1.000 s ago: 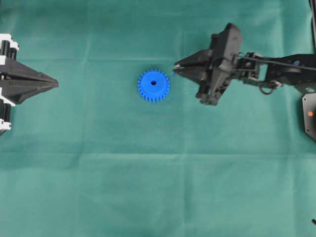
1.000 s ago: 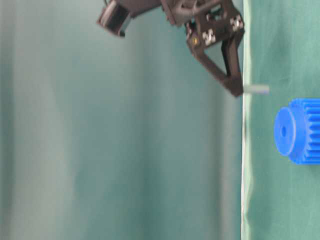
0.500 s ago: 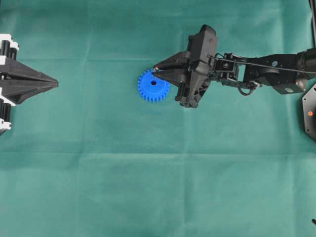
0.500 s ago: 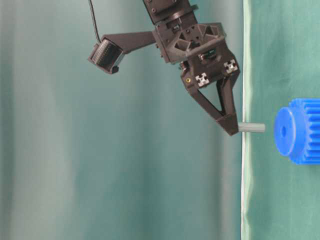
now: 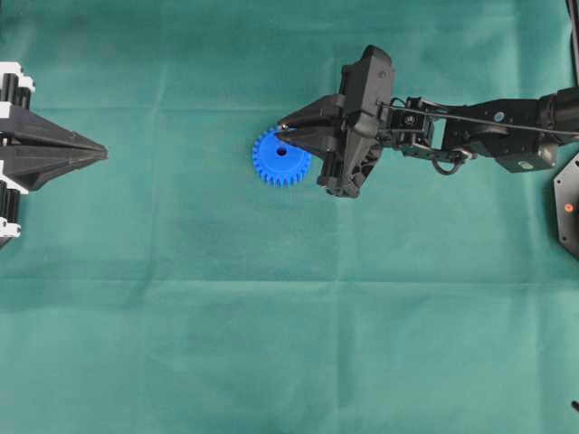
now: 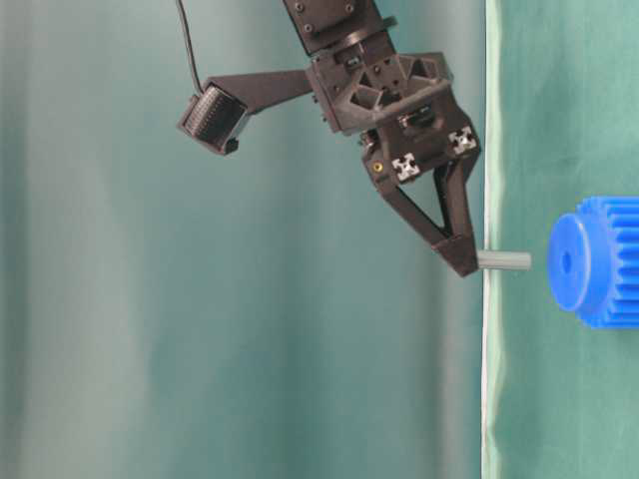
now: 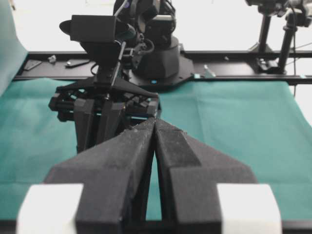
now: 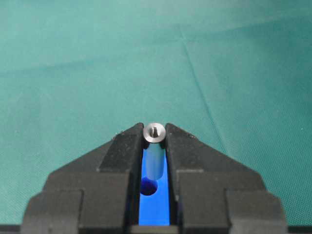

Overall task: Insert the shaft placed at a random location into the center hole of the medium gear at another random location.
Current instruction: 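Lift the shaft with the right gripper and carry it left over the blue gear, then align the held shaft above the gear's center hole with the right gripper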

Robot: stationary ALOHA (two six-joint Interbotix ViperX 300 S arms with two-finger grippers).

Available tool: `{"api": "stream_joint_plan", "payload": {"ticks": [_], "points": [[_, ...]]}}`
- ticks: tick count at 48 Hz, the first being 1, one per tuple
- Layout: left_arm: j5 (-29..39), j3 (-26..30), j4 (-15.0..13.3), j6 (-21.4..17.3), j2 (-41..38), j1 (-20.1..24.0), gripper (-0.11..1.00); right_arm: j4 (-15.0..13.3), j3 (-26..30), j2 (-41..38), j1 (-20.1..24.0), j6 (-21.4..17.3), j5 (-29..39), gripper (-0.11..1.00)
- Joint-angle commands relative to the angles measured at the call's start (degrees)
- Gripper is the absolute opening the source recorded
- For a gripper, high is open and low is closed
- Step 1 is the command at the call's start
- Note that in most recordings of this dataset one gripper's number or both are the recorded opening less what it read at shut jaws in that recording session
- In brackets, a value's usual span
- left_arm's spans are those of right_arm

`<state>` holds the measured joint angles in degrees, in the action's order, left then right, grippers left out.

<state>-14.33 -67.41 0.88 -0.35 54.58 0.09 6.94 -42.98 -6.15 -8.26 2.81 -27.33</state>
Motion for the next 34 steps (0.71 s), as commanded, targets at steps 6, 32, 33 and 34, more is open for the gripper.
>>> {"api": "stream_joint_plan", "payload": {"ticks": [6, 32, 33, 34], "points": [[-0.3, 1.2, 0.1, 0.1, -0.4, 0.1, 0.0, 0.2, 1.7, -0.2, 0.1, 0.4, 0.0, 0.14], [-0.3, 1.2, 0.1, 0.1, -0.4, 0.0, 0.0, 0.4, 2.2, -2.8, 0.2, 0.3, 0.1, 0.14], [-0.3, 1.2, 0.1, 0.1, -0.4, 0.1, 0.0, 0.4, 2.2, -2.8, 0.2, 0.3, 0.1, 0.14], [-0.3, 1.2, 0.1, 0.1, -0.4, 0.0, 0.0, 0.4, 2.2, -2.8, 0.2, 0.3, 0.1, 0.14]]}}
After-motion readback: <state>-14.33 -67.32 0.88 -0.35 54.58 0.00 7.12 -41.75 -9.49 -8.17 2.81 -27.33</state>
